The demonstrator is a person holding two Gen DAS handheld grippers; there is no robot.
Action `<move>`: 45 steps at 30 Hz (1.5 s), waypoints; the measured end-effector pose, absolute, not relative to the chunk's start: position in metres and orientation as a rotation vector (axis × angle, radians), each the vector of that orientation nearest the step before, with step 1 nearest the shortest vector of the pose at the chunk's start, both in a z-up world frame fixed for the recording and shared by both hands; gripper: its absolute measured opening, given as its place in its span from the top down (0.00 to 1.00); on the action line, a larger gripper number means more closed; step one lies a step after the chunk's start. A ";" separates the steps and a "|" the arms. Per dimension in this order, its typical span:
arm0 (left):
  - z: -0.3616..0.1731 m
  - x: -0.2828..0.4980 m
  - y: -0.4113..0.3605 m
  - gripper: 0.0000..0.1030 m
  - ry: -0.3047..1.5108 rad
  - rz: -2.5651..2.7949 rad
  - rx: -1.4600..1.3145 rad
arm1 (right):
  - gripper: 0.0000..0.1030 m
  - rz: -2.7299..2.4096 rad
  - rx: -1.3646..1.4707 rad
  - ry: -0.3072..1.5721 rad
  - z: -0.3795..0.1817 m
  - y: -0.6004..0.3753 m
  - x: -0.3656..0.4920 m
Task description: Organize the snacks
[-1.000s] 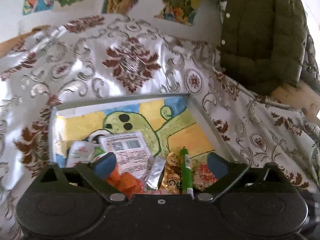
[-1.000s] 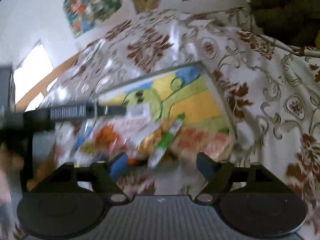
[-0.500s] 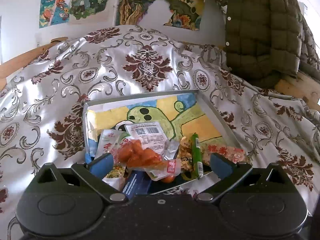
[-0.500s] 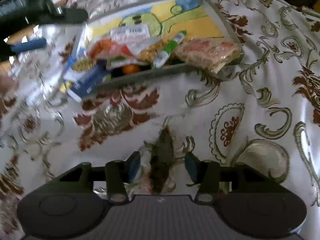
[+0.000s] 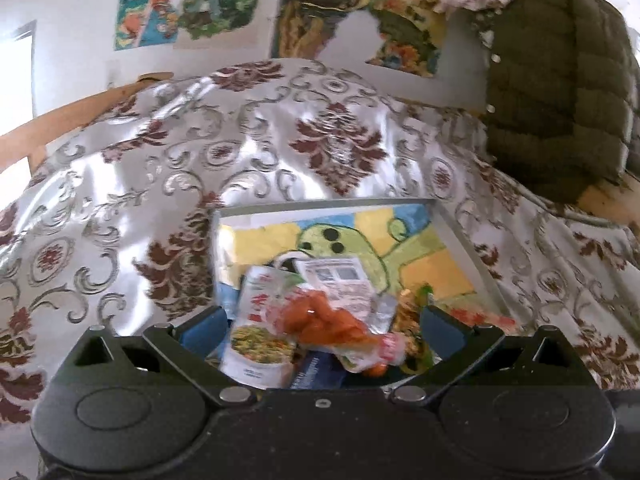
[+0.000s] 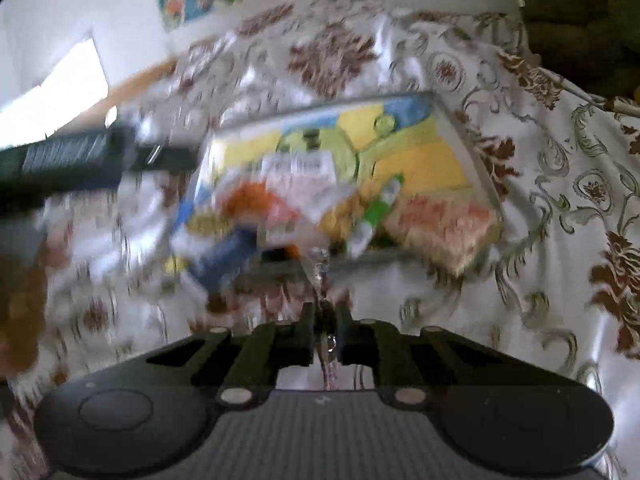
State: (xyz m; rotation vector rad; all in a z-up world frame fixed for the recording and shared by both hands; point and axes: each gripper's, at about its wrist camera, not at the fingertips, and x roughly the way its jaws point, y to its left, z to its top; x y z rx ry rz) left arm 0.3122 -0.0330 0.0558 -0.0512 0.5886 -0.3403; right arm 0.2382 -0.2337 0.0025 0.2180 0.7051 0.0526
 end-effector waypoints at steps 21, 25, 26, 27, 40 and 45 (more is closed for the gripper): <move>0.040 0.285 -0.010 0.01 0.611 -0.282 -0.040 | 0.24 0.026 0.257 0.565 0.016 -0.271 0.277; 0.049 0.260 -0.009 0.01 0.566 -0.268 -0.030 | 0.06 0.009 0.242 0.528 0.032 -0.265 0.231; 0.052 0.254 -0.008 0.01 0.554 -0.259 -0.026 | 0.04 0.002 0.240 0.521 0.035 -0.262 0.221; 0.054 0.246 -0.008 0.01 0.543 -0.252 -0.024 | 0.02 -0.008 0.236 0.512 0.039 -0.258 0.210; 0.059 0.152 0.007 0.01 0.454 -0.184 0.060 | 0.00 -0.128 0.193 0.513 0.036 -0.222 0.105; 0.053 0.132 0.016 0.01 0.477 -0.162 0.039 | 0.00 -0.150 0.149 0.517 0.032 -0.215 0.077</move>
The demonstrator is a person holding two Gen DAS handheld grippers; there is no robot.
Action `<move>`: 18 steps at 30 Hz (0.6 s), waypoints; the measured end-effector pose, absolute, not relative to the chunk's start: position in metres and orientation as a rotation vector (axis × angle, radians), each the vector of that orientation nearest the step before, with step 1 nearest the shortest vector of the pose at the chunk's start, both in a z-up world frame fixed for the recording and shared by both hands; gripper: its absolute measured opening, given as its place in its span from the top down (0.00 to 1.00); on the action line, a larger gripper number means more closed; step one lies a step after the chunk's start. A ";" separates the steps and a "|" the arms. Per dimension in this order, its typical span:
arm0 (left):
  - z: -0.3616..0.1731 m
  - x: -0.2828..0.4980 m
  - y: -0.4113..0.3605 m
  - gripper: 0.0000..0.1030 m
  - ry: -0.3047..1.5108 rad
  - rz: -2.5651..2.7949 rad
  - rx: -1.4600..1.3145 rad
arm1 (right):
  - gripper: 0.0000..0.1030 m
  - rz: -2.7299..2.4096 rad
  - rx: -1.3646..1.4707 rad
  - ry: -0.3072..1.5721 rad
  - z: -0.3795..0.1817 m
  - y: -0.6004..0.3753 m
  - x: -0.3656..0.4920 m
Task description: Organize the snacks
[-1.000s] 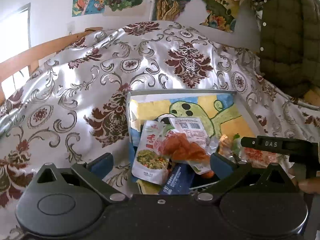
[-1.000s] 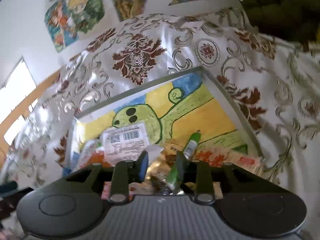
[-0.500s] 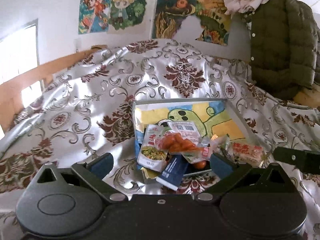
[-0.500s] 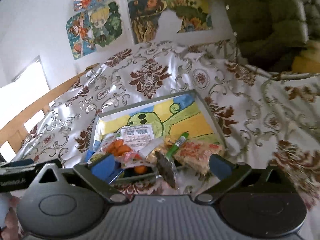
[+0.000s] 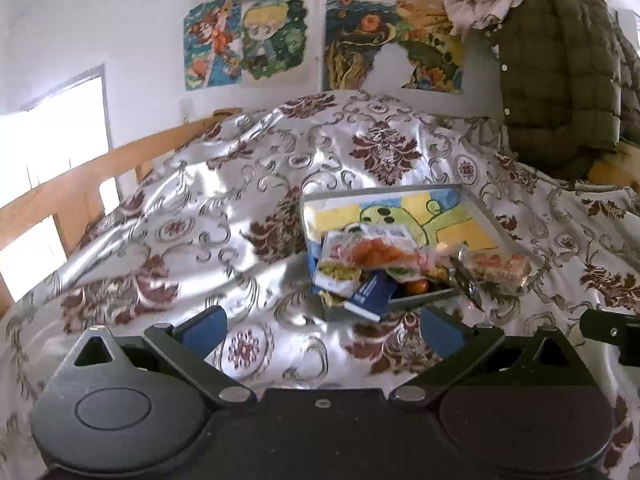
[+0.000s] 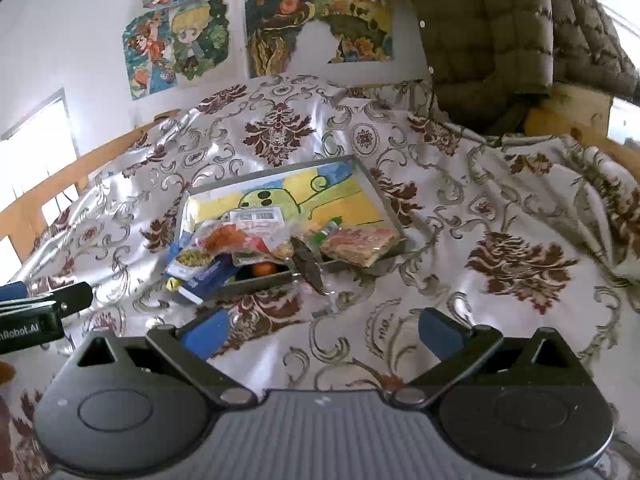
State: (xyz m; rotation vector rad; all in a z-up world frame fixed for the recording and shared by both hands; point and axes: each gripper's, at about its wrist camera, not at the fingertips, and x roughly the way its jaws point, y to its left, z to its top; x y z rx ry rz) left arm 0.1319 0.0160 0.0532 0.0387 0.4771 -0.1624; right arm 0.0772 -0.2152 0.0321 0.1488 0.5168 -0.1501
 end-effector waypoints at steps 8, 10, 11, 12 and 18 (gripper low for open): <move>0.048 0.118 0.020 0.01 0.496 -0.147 0.038 | 0.00 -0.161 0.195 0.527 0.030 -0.226 0.066; 0.046 0.119 0.020 0.01 0.505 -0.145 0.041 | 0.00 -0.164 0.200 0.529 0.029 -0.229 0.067; 0.045 0.120 0.019 0.01 0.511 -0.145 0.043 | 0.00 -0.167 0.201 0.529 0.028 -0.230 0.067; 0.045 0.120 0.019 0.01 0.514 -0.145 0.045 | 0.00 -0.169 0.204 0.531 0.027 -0.230 0.067; 0.044 0.121 0.019 0.01 0.517 -0.145 0.047 | 0.00 -0.163 0.199 0.544 0.024 -0.230 0.070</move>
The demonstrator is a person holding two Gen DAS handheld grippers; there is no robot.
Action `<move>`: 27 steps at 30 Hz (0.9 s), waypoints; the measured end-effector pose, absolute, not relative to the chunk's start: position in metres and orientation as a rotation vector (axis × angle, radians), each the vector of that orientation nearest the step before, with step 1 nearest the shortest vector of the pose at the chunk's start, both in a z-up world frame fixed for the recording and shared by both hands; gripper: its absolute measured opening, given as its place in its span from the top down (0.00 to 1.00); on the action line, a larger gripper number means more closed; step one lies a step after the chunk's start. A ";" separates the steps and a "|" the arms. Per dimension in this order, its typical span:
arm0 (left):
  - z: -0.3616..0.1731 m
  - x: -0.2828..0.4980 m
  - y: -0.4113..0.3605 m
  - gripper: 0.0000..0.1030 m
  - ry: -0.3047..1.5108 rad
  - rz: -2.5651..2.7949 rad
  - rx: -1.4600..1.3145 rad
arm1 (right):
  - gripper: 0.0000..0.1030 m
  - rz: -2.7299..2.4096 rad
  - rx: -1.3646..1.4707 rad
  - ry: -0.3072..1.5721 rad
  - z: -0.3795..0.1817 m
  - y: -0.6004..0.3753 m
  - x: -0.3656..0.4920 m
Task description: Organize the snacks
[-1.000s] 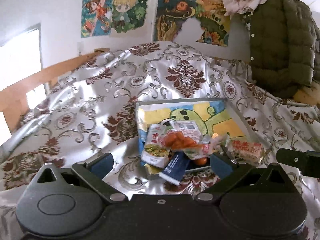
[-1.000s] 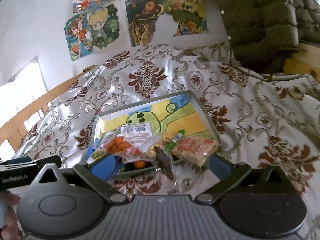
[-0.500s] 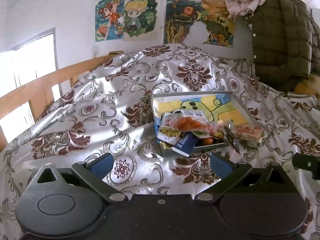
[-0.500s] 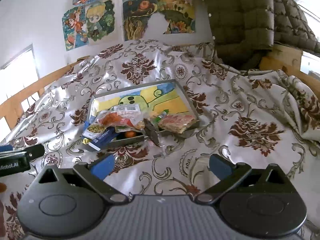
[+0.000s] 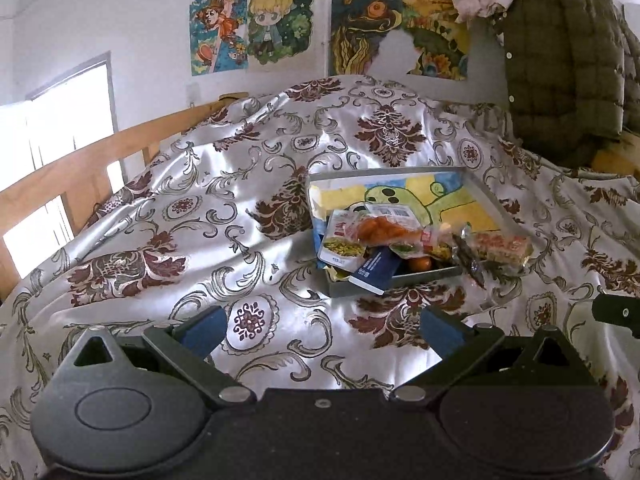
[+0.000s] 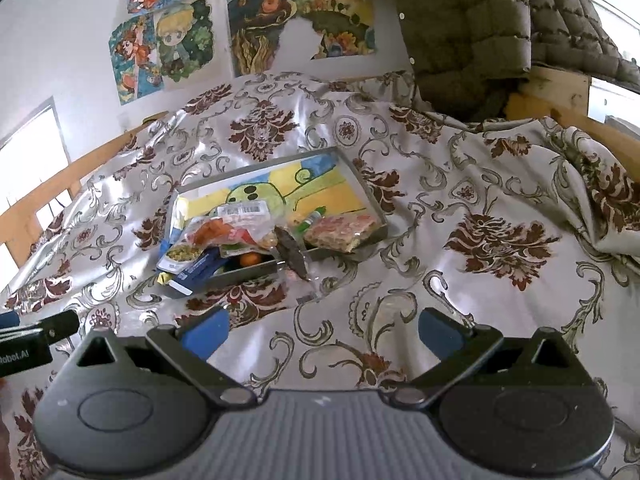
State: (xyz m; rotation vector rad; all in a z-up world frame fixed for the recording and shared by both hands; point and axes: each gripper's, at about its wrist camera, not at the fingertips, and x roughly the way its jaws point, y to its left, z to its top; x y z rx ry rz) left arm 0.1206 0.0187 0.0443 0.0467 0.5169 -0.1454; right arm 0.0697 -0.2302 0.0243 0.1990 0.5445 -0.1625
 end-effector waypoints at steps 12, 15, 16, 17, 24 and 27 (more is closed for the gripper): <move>0.039 0.126 0.021 0.01 0.550 -0.137 0.021 | 0.00 -0.152 0.184 0.557 0.022 -0.226 0.072; 0.038 0.127 0.021 0.01 0.553 -0.142 0.021 | 0.00 -0.147 0.183 0.560 0.021 -0.225 0.072; 0.038 0.127 0.021 0.01 0.552 -0.142 0.022 | 0.00 -0.145 0.182 0.561 0.021 -0.225 0.072; 0.038 0.127 0.021 0.01 0.553 -0.141 0.024 | 0.00 -0.143 0.181 0.561 0.021 -0.225 0.072; 0.037 0.126 0.019 0.01 0.551 -0.150 0.038 | 0.00 -0.133 0.178 0.567 0.020 -0.224 0.073; 0.037 0.126 0.019 0.01 0.552 -0.152 0.039 | 0.00 -0.130 0.174 0.568 0.020 -0.223 0.073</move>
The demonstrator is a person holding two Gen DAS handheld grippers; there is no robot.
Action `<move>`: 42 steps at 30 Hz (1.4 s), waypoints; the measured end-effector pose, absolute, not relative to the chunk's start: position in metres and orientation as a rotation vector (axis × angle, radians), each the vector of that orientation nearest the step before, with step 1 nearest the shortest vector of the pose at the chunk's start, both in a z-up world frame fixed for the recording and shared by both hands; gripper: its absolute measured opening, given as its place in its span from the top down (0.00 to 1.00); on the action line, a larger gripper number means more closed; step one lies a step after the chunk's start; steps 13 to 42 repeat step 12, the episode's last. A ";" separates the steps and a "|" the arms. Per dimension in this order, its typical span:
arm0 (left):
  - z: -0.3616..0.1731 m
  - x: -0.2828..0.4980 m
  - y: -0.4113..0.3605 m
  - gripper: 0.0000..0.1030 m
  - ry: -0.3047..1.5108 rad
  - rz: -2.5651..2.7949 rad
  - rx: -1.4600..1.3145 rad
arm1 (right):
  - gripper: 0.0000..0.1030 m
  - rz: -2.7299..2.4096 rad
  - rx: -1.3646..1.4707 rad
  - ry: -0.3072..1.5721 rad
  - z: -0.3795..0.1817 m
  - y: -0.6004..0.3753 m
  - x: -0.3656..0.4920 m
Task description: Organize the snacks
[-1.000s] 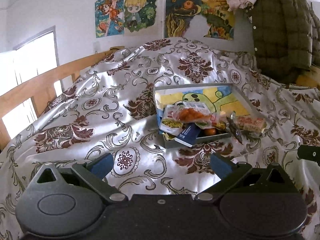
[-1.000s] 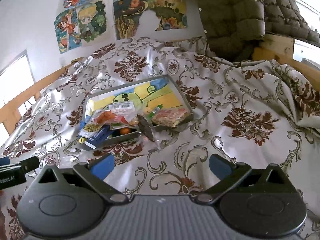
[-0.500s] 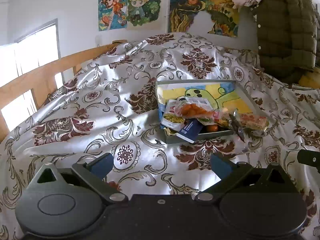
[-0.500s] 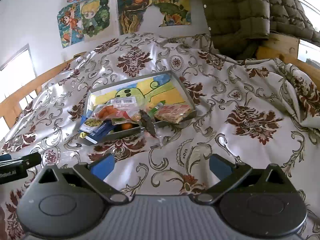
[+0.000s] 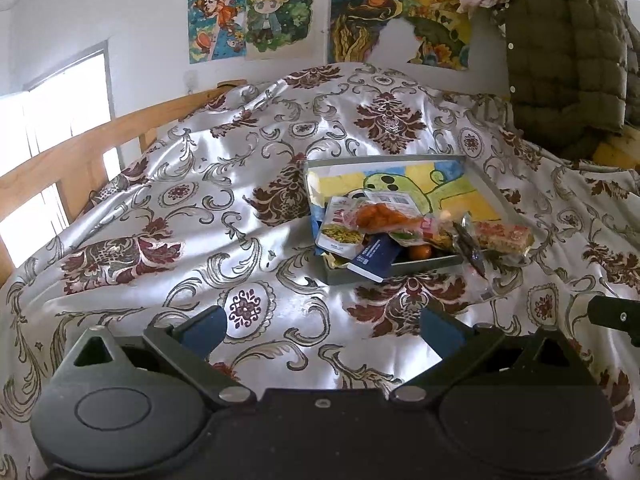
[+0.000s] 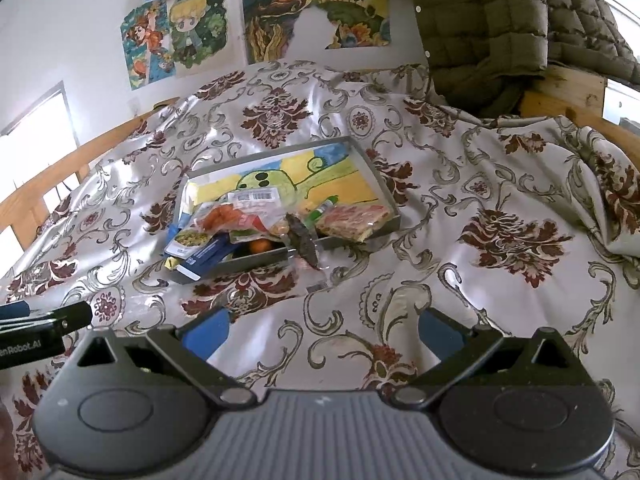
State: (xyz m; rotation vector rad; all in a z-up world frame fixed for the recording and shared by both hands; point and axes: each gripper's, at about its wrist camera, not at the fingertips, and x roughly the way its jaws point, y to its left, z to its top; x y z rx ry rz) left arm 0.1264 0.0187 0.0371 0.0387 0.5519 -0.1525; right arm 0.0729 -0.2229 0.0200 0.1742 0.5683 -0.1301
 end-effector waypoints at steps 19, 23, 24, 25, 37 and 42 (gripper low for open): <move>0.033 0.127 0.018 0.01 0.551 -0.159 0.046 | 0.00 -0.129 0.173 0.575 0.018 -0.220 0.073; 0.033 0.127 0.018 0.01 0.551 -0.159 0.046 | 0.00 -0.129 0.173 0.575 0.018 -0.220 0.073; 0.033 0.127 0.018 0.01 0.551 -0.159 0.046 | 0.00 -0.129 0.173 0.575 0.018 -0.220 0.073; 0.033 0.127 0.018 0.01 0.551 -0.159 0.046 | 0.00 -0.129 0.173 0.575 0.018 -0.220 0.073; 0.033 0.127 0.018 0.01 0.551 -0.159 0.046 | 0.00 -0.129 0.173 0.575 0.018 -0.220 0.073; 0.033 0.127 0.018 0.01 0.551 -0.159 0.046 | 0.00 -0.129 0.173 0.575 0.018 -0.220 0.073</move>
